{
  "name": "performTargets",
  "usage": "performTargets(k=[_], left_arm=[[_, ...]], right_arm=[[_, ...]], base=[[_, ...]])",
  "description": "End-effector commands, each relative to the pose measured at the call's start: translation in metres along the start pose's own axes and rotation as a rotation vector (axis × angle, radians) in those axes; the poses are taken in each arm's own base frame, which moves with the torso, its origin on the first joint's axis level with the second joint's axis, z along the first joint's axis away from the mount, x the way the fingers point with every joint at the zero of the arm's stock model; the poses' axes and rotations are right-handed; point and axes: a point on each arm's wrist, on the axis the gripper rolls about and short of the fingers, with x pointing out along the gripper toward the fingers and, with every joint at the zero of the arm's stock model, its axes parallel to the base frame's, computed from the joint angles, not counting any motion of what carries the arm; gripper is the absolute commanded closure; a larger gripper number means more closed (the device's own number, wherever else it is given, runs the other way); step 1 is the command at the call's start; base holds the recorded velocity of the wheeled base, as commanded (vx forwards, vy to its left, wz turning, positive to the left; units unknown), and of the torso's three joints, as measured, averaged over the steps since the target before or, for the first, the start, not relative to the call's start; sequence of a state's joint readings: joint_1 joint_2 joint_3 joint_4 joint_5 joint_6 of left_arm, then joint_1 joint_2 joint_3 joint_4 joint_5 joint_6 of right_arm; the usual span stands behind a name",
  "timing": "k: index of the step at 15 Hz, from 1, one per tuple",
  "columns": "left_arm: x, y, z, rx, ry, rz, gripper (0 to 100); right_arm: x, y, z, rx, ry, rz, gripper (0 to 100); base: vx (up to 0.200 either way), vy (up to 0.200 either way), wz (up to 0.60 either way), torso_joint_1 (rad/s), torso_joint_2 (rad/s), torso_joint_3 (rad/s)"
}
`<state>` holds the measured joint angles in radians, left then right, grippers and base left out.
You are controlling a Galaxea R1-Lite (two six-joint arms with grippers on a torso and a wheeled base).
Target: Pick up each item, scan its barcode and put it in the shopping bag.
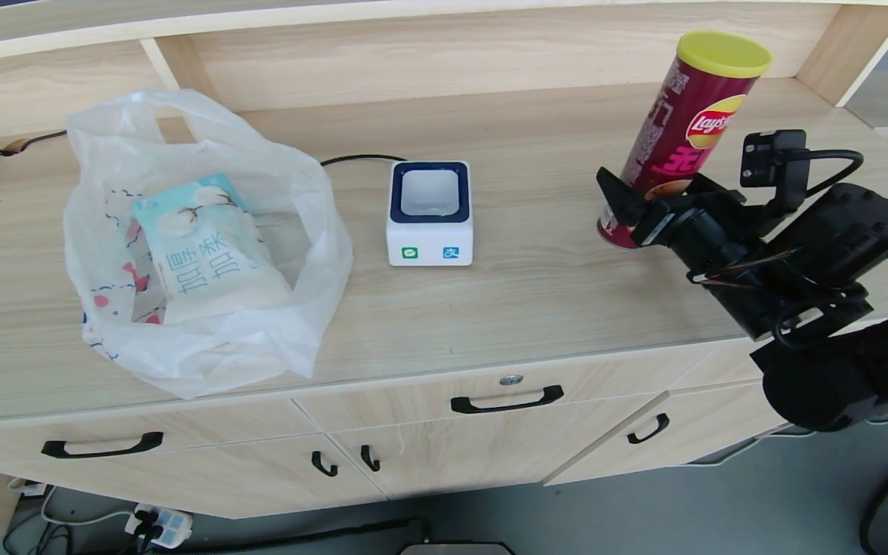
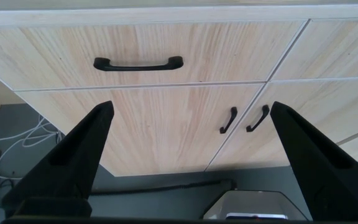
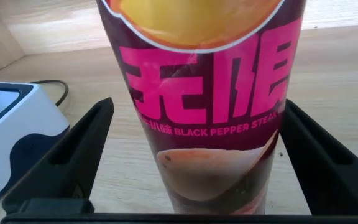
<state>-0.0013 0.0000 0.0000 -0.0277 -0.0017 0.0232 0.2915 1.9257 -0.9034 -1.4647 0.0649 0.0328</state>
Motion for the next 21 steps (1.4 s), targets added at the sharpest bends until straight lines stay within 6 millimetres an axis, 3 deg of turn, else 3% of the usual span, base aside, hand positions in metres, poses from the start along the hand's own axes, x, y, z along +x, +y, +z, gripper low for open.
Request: performTargets(k=[1,3,4,10,12,14,17,21], left_arm=[[0.0,0.0,0.0,0.0,0.002,0.0,0],[0.0,0.0,0.0,0.0,0.002,0.0,0],[0.0,0.0,0.0,0.0,0.002,0.0,0],[0.0,0.0,0.0,-0.003,0.0,0.0,0],[0.0,0.0,0.0,-0.003,0.002,0.0,0],[0.0,0.0,0.0,-0.005,0.002,0.0,0],[0.0,0.0,0.0,-0.005,0.002,0.0,0],[0.0,0.0,0.0,-0.005,0.002,0.0,0]], right_arm=[[0.004,-0.006,-0.005,-0.002,0.003,-0.001,0],[0.005,-0.009,-0.004,-0.002,-0.005,-0.009,0],[0.006,-0.01,-0.004,-0.002,-0.004,-0.01,100],[0.011,-0.009,-0.001,0.004,-0.007,0.025,100],[0.009,-0.008,0.005,0.005,-0.017,0.029,100],[0.0,0.004,0.027,0.013,-0.054,0.055,100],[-0.016,0.033,0.048,0.054,-0.077,0.127,100],[-0.048,0.107,0.071,0.238,-0.086,0.299,100]], base=[[0.0,0.0,0.0,0.0,0.0,0.0],[0.0,0.0,0.0,0.0,0.0,0.0],[0.0,0.0,0.0,0.0,0.0,0.0],[0.0,0.0,0.0,0.0,0.0,0.0],[0.0,0.0,0.0,0.0,0.0,0.0],[0.0,0.0,0.0,0.0,0.0,0.0],[0.0,0.0,0.0,0.0,0.0,0.0],[0.0,0.0,0.0,0.0,0.0,0.0]])
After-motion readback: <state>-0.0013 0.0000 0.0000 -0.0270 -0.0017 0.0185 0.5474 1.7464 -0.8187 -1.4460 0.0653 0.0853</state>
